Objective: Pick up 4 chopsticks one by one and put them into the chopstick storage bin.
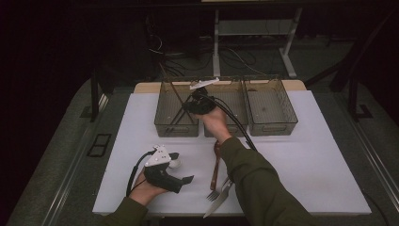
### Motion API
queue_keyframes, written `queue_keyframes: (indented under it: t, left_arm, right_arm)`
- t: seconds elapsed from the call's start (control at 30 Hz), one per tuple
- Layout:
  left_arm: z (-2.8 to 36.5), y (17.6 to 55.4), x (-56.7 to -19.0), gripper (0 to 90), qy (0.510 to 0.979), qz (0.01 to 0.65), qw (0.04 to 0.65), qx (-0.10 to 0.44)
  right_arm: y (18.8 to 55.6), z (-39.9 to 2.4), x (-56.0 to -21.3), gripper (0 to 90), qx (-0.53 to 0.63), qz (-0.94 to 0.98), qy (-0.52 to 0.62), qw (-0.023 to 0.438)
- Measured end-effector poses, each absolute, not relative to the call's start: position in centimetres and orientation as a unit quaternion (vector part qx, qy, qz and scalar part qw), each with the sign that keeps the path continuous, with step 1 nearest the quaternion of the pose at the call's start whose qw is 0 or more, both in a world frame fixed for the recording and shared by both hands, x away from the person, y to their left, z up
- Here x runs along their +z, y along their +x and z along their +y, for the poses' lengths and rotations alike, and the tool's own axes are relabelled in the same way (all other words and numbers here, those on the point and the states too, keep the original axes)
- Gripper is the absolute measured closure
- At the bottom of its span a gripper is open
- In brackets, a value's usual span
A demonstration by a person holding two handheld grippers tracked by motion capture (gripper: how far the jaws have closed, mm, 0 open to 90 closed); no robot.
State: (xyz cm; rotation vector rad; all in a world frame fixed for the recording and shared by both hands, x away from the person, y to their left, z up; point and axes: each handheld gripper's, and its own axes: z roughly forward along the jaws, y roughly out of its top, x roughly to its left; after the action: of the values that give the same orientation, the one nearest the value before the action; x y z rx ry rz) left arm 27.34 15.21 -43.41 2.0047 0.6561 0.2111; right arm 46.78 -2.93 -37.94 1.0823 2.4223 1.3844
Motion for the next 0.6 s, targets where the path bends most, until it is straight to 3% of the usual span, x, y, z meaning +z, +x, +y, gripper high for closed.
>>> queue_keyframes:
  t: [0.27, 0.6]
  left_arm:
    - [15.1, 27.3, -43.4, 0.0, 0.826, 0.269, 0.488, 0.086]
    - [15.1, 27.3, -43.4, 0.0, 0.827, 0.268, 0.486, 0.087]
  right_arm:
    - [46.4, -1.9, -39.5, 82.7, 0.414, 0.833, 0.360, 0.077]
    - [46.5, -2.9, -38.8, 60.6, 0.434, 0.819, 0.368, 0.072]
